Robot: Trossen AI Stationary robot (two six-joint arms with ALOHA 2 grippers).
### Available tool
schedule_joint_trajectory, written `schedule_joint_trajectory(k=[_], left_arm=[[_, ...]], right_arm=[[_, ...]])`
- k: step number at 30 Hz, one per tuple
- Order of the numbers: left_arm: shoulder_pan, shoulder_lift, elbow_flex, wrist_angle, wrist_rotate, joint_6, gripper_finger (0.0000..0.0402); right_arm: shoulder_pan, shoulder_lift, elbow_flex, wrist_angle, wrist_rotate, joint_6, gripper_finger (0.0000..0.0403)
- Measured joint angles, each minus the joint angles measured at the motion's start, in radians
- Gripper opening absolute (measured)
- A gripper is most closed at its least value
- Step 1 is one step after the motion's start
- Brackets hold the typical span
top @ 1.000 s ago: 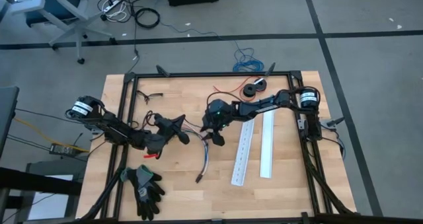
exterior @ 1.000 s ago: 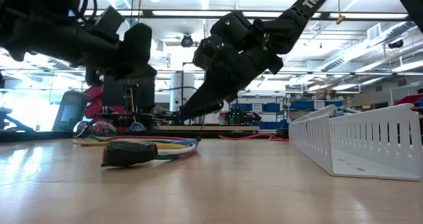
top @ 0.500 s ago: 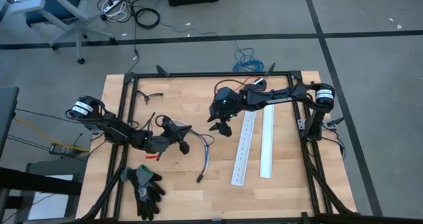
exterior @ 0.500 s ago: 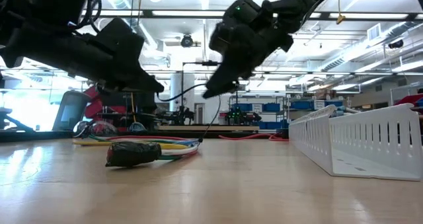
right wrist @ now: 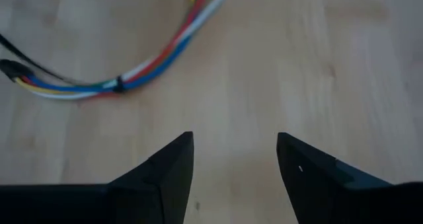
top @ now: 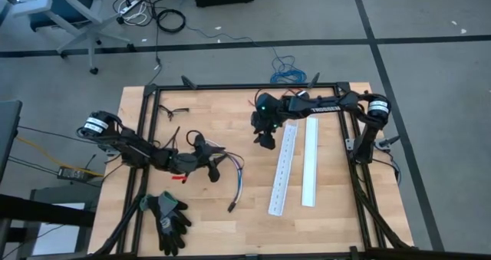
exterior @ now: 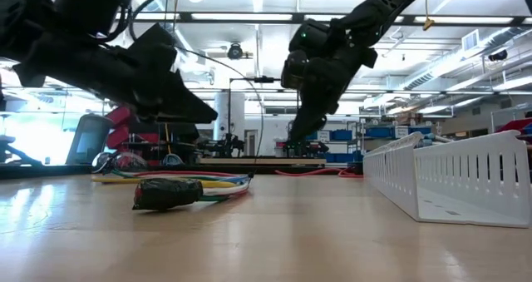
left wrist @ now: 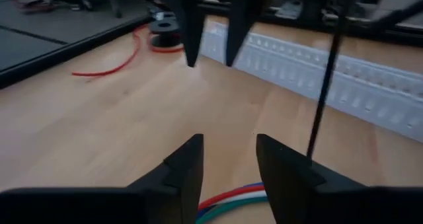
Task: Ziptie cables
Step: Put the zip tied cable wires into the white cable duct
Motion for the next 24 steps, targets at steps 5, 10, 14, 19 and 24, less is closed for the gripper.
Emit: schedule_joint_trajectory(k=[5,10,14,19,24], left_arm=[[0.068,0.0,0.0,0.049,0.18,0.069,0.0152],[0.137,0.0,0.0,0.05,0.269,0.106,0.0152],[0.191,0.0,0.001,0.079,0.342,0.157,0.0152],[0.29,-0.015,0.006,0.076,0.5,0.22,0.0152],[0.396,-0.046,0.06,-0.038,0.666,0.307,0.0152]], right_arm=[[-0.046,0.0,0.0,-0.086,0.012,0.004,0.0204],[-0.068,0.0,0.0,-0.153,0.014,0.039,0.0203],[-0.068,0.0,0.0,-0.198,0.032,0.063,0.0199],[-0.055,-0.038,-0.043,-0.212,0.089,0.119,0.0195],[-0.03,-0.162,-0.173,-0.161,0.199,0.23,0.0191]])
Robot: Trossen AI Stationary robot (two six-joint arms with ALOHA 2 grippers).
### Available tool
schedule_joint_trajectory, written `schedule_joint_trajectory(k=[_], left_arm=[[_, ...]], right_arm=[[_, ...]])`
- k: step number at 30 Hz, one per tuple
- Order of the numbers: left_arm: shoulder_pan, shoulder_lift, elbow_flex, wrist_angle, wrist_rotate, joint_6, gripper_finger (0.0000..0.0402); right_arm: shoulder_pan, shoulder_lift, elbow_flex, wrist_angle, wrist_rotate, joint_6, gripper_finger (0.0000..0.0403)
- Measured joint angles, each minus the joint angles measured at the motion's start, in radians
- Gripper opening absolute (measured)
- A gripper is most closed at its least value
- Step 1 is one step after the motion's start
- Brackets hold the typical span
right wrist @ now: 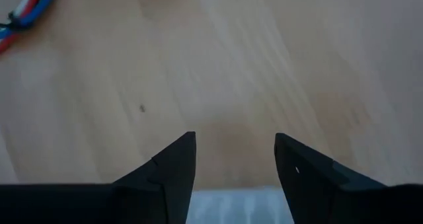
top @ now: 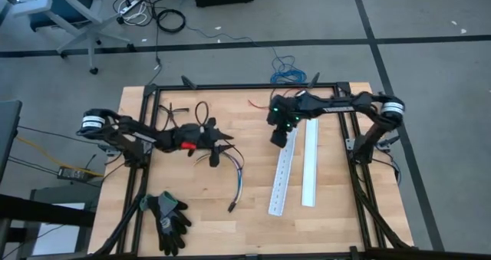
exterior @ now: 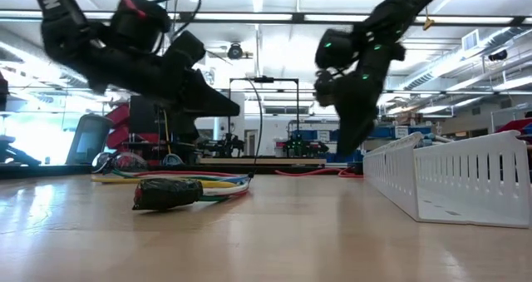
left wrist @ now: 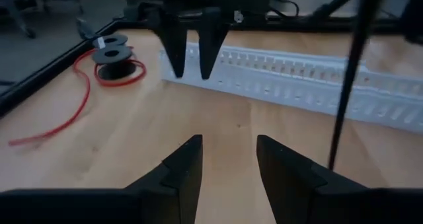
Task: Ziptie cables
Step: Put the zip tied cable wires into the white cable duct
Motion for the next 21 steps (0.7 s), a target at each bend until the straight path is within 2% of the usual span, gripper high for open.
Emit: schedule_joint_trajectory(k=[4,9,16,21], left_arm=[[0.066,-0.002,0.057,-0.114,0.068,0.096,0.0152],[0.118,-0.002,0.115,-0.269,0.075,0.209,0.0152],[0.138,-0.002,0.169,-0.41,0.074,0.302,0.0152],[0.14,-0.001,0.232,-0.59,0.071,0.341,0.0152]], right_arm=[[0.033,-0.139,-0.129,0.098,0.067,0.131,0.0192],[0.096,-0.276,-0.269,0.234,0.111,0.294,0.0193],[0.199,-0.35,-0.345,0.317,0.137,0.404,0.0187],[0.292,-0.351,-0.346,0.318,0.225,0.428,0.0185]])
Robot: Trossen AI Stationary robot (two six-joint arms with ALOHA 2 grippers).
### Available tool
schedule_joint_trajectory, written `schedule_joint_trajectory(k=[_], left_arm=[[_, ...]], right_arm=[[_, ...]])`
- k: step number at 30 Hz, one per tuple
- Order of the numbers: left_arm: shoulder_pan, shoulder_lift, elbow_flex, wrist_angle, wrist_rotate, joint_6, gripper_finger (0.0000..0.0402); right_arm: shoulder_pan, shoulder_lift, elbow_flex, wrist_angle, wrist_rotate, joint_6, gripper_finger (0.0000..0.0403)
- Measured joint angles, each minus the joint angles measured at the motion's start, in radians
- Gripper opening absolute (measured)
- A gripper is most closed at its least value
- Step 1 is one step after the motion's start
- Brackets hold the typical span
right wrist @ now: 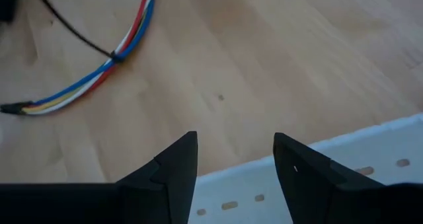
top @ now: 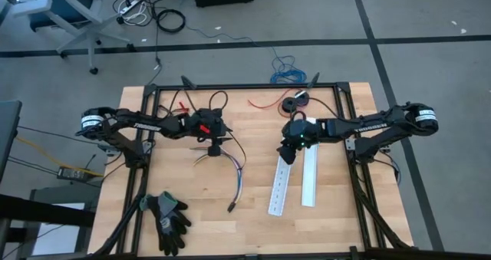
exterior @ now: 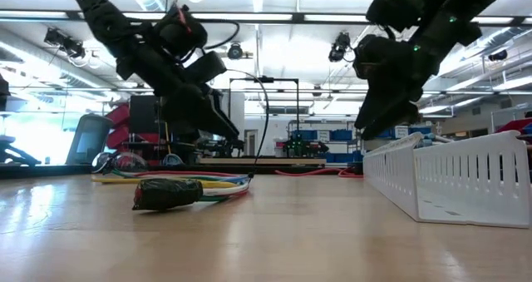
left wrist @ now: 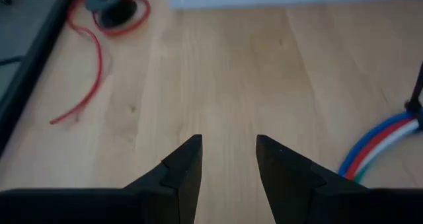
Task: Ziptie cables
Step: Put the zip tied cable wires into the white cable duct
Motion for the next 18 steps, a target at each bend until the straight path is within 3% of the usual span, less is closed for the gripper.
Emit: schedule_joint_trajectory(k=[9,18], left_arm=[[-0.034,0.0,0.076,-0.201,0.004,-0.001,0.0152],[-0.071,0.0,0.073,-0.223,-0.042,-0.056,0.0152]], right_arm=[[0.12,0.0,0.0,-0.015,0.085,0.069,0.0179],[0.271,-0.005,0.0,-0.138,0.197,0.232,0.0153]])
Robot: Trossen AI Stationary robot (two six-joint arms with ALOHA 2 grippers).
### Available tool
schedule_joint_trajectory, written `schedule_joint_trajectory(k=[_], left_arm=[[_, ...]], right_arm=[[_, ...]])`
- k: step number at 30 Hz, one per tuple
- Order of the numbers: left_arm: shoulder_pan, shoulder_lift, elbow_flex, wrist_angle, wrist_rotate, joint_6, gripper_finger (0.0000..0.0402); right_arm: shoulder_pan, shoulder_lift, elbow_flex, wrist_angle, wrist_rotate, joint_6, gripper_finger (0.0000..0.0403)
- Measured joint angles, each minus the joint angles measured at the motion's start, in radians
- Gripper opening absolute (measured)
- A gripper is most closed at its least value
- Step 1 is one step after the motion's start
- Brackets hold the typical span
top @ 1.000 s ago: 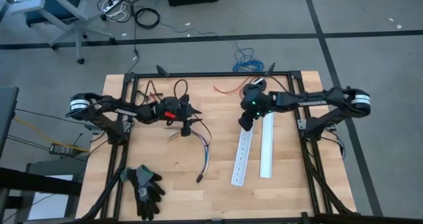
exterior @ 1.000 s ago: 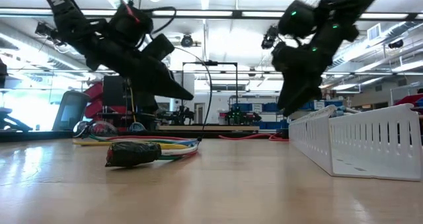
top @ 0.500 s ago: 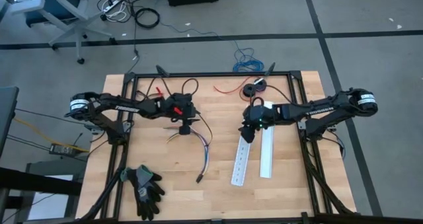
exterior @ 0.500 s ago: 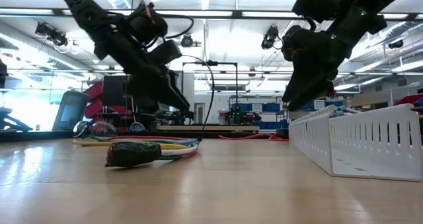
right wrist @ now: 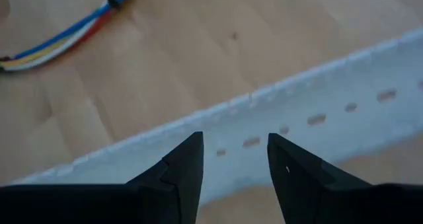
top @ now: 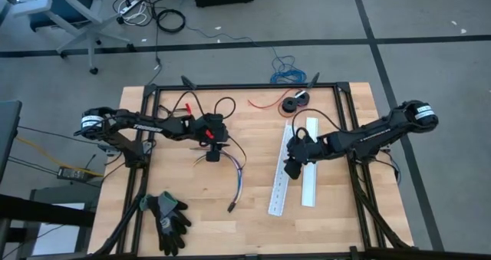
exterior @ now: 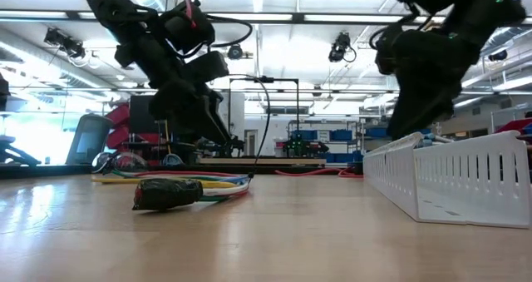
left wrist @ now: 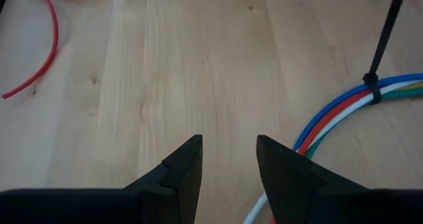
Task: Ziptie cables
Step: Put the zip tied cable wires into the white cable duct
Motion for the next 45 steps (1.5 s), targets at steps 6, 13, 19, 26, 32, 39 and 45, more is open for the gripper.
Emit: schedule_joint_trajectory(k=[6,13,19,26,32,39,45], left_arm=[[-0.002,0.0,0.0,-0.016,-0.002,-0.006,0.0152],[-0.003,0.0,-0.001,-0.086,-0.001,-0.077,0.0152],[-0.022,0.0,-0.001,-0.108,-0.001,-0.09,0.0152],[-0.035,0.0,-0.001,-0.102,-0.011,-0.112,0.0152],[-0.036,0.0,-0.002,-0.108,-0.012,-0.114,0.0152],[-0.036,0.0,-0.002,-0.152,-0.054,-0.142,0.0152],[-0.035,0.0,-0.002,-0.271,-0.116,-0.202,0.0152]], right_arm=[[0.057,0.001,0.0,0.002,0.002,0.092,0.0143],[0.106,0.001,0.0,-0.107,0.002,0.205,0.0133],[0.144,0.005,0.0,-0.186,0.087,0.268,0.013],[0.055,0.038,0.0,-0.291,0.298,0.166,0.0127],[-0.126,0.155,0.0,-0.209,0.324,-0.029,0.0125],[-0.342,0.311,0.0,0.38,0.174,-0.513,0.012],[-0.438,0.4,0.028,0.644,-0.04,-0.661,0.0113]])
